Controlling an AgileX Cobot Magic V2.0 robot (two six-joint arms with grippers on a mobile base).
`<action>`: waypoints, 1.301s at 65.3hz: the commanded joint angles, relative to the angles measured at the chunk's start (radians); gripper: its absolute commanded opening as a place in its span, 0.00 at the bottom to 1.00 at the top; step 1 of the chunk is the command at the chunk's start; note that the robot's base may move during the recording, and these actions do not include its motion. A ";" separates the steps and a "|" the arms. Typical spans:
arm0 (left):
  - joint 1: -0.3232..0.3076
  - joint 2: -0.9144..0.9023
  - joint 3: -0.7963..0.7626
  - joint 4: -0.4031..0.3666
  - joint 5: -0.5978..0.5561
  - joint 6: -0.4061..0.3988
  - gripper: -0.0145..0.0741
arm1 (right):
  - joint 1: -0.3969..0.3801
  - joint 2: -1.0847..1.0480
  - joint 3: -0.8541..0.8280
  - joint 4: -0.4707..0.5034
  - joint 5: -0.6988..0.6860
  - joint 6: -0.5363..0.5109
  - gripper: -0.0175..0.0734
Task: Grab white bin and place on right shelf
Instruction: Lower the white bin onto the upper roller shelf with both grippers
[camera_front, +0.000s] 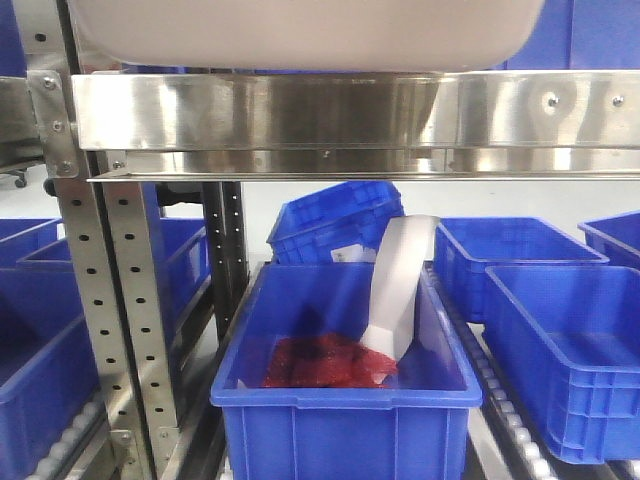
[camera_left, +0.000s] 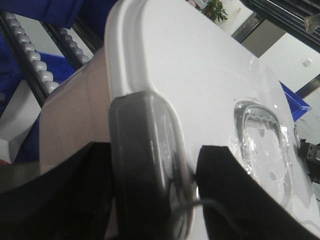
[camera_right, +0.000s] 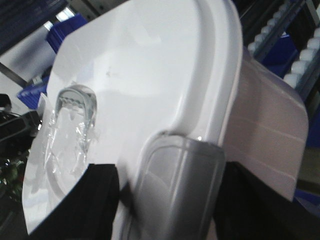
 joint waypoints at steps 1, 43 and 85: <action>-0.048 0.023 -0.076 -0.119 0.102 0.008 0.45 | 0.018 0.001 -0.045 0.204 0.047 -0.049 0.71; -0.122 0.367 -0.428 -0.167 -0.036 0.024 0.45 | 0.019 0.349 -0.433 0.251 0.000 -0.050 0.71; -0.121 0.565 -0.589 -0.229 -0.173 0.026 0.45 | 0.078 0.566 -0.590 0.312 -0.094 -0.141 0.71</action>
